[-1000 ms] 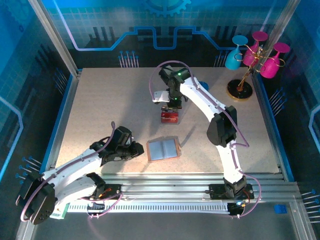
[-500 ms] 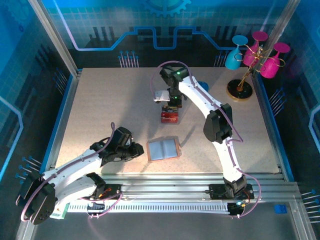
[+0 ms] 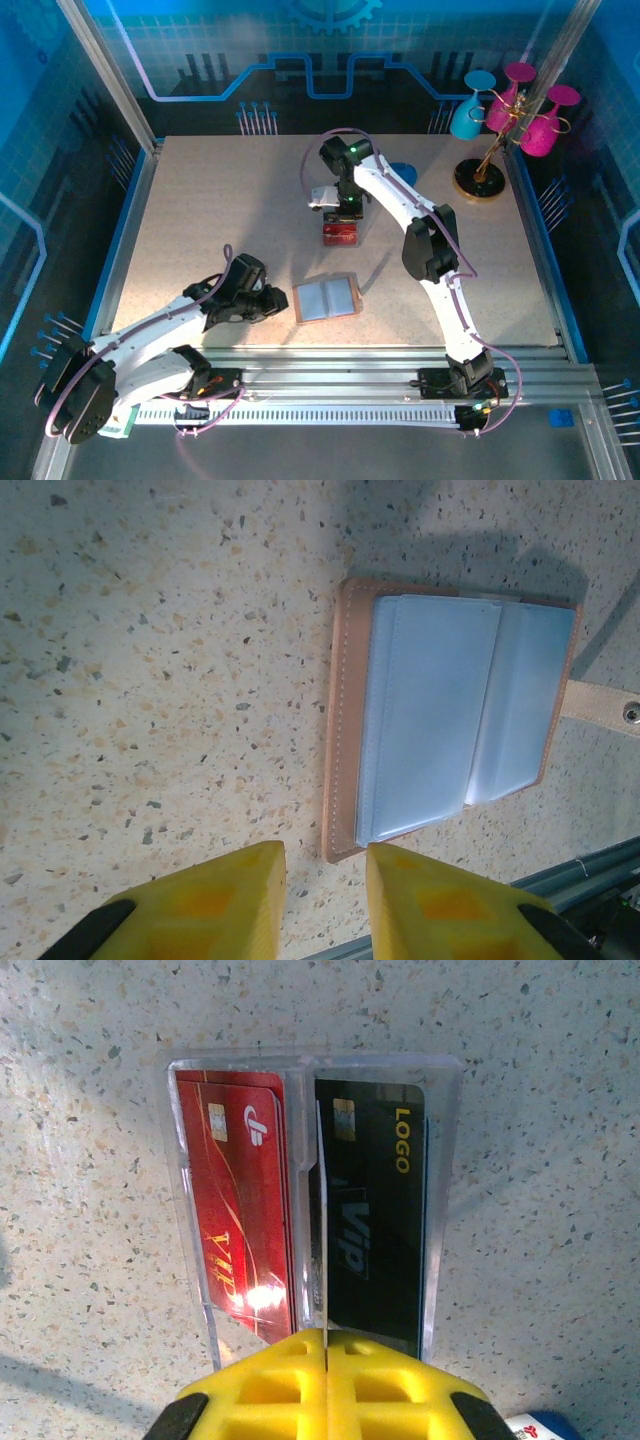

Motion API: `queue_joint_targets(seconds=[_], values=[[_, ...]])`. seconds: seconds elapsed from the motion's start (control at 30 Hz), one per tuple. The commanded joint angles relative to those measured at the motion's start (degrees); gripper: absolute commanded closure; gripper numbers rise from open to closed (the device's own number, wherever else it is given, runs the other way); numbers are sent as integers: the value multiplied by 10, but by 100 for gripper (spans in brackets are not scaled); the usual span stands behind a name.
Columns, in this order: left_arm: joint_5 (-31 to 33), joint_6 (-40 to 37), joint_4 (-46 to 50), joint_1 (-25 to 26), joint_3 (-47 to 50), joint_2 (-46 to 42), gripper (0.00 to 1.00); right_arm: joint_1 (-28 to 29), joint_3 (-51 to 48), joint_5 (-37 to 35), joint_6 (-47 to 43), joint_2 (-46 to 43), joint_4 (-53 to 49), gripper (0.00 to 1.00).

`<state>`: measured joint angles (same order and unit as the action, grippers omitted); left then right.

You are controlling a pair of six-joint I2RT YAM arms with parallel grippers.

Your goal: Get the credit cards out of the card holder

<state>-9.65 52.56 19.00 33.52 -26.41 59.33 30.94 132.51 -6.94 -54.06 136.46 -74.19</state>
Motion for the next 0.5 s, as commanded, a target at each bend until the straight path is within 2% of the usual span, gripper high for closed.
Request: queue_joint_targets(seconds=[0.0, 0.13, 0.47], values=[[-1, 1, -6, -4, 3, 8, 72, -5, 17, -9, 2, 15, 1, 95], [-3, 0, -11, -5, 2, 15, 72, -6, 18, -32, 8, 11, 28, 83], [-9, 2, -29, -7, 6, 36, 72, -8, 9, -63, 27, -1, 69, 74]])
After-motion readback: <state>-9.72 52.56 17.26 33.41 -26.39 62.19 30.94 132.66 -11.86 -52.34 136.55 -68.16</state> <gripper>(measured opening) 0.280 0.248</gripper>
